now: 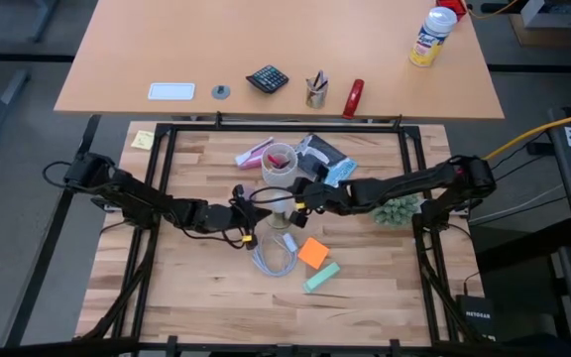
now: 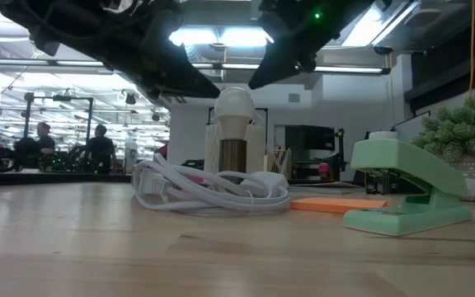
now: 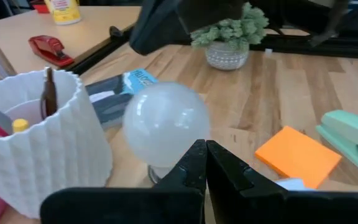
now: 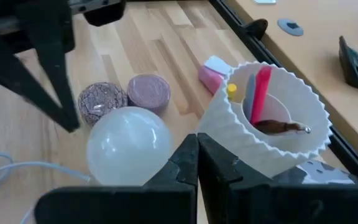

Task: Screw lightbulb
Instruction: Insert the lightbulb into the lamp

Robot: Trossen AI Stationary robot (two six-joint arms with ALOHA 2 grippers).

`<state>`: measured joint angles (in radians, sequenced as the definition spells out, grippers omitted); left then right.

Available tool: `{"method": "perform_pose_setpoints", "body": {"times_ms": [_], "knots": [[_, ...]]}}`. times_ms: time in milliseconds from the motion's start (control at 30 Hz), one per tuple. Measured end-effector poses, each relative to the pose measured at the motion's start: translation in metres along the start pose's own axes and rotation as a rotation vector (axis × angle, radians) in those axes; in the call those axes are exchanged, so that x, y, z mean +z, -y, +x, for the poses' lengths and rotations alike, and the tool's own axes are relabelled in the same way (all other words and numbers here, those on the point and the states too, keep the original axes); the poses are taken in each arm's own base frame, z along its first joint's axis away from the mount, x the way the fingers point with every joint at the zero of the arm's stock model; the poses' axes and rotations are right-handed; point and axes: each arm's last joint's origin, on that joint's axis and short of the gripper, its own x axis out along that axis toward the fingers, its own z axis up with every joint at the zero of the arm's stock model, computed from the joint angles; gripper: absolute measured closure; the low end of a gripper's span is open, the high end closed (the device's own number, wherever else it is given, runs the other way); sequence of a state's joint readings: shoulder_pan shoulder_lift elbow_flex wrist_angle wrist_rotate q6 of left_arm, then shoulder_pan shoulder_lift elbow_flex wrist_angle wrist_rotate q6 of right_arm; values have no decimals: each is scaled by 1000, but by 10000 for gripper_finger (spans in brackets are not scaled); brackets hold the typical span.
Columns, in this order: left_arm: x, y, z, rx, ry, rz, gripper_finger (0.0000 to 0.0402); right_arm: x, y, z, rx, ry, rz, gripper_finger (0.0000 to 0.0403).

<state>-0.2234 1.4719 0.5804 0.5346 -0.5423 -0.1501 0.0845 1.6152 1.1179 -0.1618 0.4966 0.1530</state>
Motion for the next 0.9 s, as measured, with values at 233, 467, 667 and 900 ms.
{"method": "perform_pose_setpoints", "body": {"times_ms": [233, 467, 667, 900], "knots": [[0, -4, 2, 14, -1, -5, 400, -5, -6, 11, 0, -5, -3, 396], [0, -4, 2, 16, -1, -5, 400, -13, -12, 24, 12, -32, -16, 396], [1, -12, 6, 43, -4, -13, 400, -13, -11, 24, 8, -33, 8, 396], [1, -15, 7, 49, -6, -16, 400, -13, -12, 24, 34, -37, 10, 396]]}}
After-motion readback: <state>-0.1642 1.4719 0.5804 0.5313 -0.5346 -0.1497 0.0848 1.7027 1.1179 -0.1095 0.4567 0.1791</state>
